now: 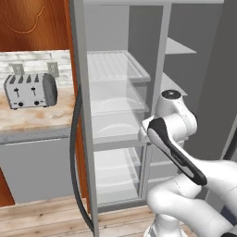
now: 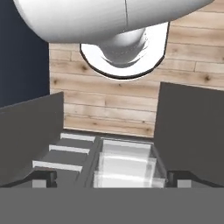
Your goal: Place one of the steaks on the plate and the other in the bowl. Then place the bowl in the fridge.
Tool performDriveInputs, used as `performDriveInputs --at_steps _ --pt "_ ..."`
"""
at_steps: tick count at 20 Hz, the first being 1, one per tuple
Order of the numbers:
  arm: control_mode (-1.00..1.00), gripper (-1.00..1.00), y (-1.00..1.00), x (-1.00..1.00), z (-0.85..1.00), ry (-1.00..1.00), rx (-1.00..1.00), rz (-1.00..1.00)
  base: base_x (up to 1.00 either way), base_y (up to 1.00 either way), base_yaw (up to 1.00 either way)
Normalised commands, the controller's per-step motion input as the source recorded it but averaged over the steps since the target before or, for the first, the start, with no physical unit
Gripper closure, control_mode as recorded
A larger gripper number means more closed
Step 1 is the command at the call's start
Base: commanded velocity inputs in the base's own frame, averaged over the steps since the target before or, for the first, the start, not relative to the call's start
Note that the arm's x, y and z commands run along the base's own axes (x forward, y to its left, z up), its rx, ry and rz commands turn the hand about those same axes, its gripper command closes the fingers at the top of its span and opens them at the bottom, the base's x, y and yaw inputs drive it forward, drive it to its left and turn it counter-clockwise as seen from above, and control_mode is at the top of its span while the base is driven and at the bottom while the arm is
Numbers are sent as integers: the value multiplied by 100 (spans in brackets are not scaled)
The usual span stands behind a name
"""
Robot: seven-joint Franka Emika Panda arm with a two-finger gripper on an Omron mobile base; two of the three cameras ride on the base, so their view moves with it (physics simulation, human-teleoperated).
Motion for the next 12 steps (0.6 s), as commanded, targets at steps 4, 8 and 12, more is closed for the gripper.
performDriveInputs --at_steps 4,8,12 --pt "-100 -100 0 1 1 18 0 0 0 0 0" --pt "-100 -100 0 0 35 42 -8 -11 0 0 0" --pt "-100 -100 0 -20 16 5 -7 -9 0 0 0"
